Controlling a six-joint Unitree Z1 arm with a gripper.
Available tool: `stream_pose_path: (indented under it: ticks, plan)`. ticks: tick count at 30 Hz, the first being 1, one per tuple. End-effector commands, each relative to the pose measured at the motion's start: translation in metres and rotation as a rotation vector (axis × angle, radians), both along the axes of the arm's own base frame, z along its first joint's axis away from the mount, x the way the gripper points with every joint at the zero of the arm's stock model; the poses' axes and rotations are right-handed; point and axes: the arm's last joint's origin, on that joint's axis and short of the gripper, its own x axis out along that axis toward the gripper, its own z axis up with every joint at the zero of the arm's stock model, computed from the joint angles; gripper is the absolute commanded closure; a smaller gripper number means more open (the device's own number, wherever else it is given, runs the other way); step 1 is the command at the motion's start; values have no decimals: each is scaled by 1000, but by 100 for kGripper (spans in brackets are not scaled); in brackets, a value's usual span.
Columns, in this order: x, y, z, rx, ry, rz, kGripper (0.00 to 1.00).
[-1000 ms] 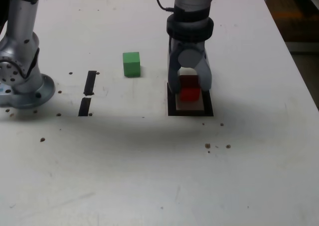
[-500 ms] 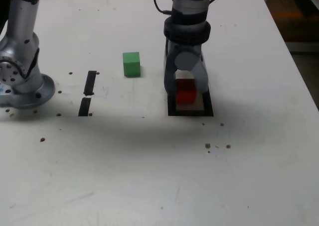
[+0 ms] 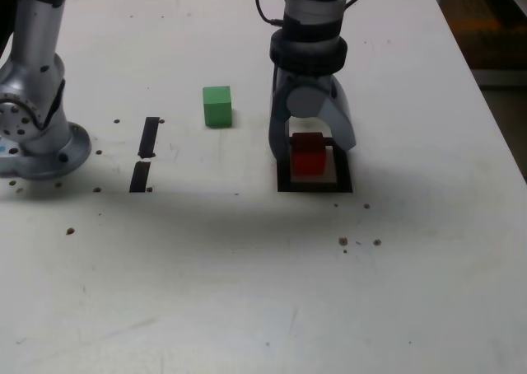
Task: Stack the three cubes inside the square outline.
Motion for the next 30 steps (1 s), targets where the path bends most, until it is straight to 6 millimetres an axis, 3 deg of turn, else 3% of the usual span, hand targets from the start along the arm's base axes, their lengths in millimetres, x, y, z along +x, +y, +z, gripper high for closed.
stream_pose_path:
  ticks: [1, 13, 20, 30]
  plan:
    - [-7, 1, 13, 22, -19, 6, 15]
    - [-46, 15, 70, 173, -56, 95, 7]
    - [-48, 28, 76, 234, -55, 44, 1]
    - [-43, 57, 77, 363, -30, -257, 1]
